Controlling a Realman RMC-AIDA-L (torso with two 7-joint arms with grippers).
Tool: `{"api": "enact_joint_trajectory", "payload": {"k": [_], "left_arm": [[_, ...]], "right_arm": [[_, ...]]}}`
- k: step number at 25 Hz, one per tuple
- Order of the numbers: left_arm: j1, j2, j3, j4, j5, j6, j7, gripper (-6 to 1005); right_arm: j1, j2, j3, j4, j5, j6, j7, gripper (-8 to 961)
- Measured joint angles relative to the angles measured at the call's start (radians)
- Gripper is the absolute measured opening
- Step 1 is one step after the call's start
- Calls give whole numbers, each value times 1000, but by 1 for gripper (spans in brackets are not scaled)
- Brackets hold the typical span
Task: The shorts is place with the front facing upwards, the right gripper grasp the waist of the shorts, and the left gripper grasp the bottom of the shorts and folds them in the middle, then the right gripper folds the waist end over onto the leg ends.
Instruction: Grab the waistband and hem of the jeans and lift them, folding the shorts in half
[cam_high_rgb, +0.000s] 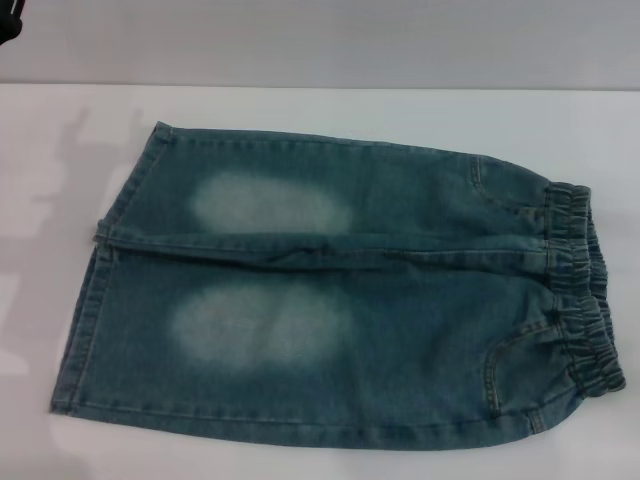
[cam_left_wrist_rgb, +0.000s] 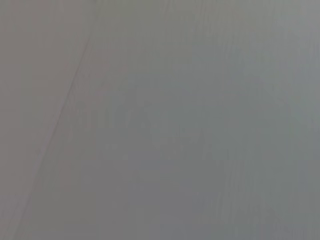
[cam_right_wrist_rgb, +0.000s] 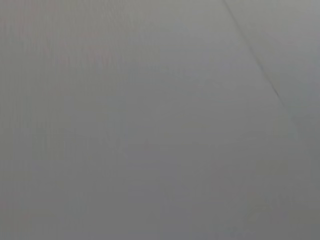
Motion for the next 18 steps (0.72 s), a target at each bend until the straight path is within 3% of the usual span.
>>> {"api": "enact_joint_trajectory", "payload": {"k": [12,18], "left_arm": [[3,1,7,0,4,4,-75,769],[18,18,98,37,5,6,-181,768]], "right_arm": [[-24,0,0,-10,1,-4,26,607],[-39,2,0,-10,1,-13,49,607]]}}
